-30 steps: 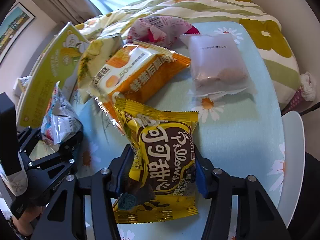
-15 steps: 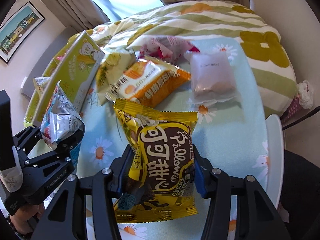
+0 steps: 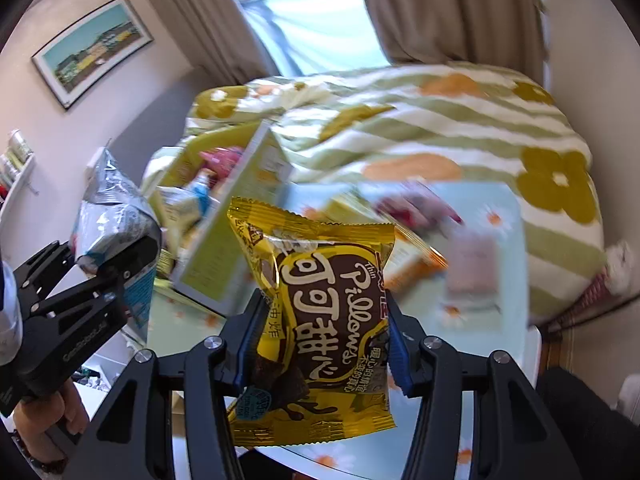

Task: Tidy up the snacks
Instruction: 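Carry both bags over the green box and release them inside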

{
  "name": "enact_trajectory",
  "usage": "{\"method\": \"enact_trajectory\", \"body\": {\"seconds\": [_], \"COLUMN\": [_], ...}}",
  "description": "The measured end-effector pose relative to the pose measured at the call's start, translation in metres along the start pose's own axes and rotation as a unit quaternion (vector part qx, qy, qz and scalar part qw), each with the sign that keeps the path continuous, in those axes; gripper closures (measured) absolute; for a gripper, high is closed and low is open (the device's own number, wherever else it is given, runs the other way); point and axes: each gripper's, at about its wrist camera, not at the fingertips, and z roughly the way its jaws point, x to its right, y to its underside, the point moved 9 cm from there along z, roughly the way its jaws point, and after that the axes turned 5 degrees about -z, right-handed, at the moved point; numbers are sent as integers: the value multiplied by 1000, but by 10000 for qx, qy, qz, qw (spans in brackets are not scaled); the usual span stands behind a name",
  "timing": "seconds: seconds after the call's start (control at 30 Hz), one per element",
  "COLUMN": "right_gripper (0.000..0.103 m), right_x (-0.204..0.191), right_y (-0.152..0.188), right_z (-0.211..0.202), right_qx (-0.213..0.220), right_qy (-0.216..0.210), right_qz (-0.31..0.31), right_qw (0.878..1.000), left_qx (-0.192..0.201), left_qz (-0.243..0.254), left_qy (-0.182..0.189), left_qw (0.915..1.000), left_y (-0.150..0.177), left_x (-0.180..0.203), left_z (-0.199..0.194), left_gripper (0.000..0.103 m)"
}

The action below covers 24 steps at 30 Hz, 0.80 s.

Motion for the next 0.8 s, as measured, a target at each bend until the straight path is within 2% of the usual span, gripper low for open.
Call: {"method": "enact_trajectory", "body": {"seconds": [0.27, 0.47, 0.67, 0.8], "right_gripper": [53, 53, 53, 53], "right_x": [-89, -148, -185, -194], "right_y": [-53, -84, -102, -103], "right_z": [19, 54, 90, 113], "right_qx": [255, 261, 145, 1], "right_qy": [-353, -509, -422, -286], "right_qz": [-476, -600, -583, -443], "right_qw": [9979, 9966, 9973, 9986], "left_qx": [95, -123, -564, -840], "left_qz": [-279, -350, -234, -120], "left_qy": [-308, -331, -6, 501], "left_qw": [9991, 9988, 9981, 9951], "left_y": [-26, -40, -43, -37], "left_x": [-99, -164, -197, -193], "left_z": [10, 52, 113, 144], "left_gripper": [56, 56, 56, 51]}}
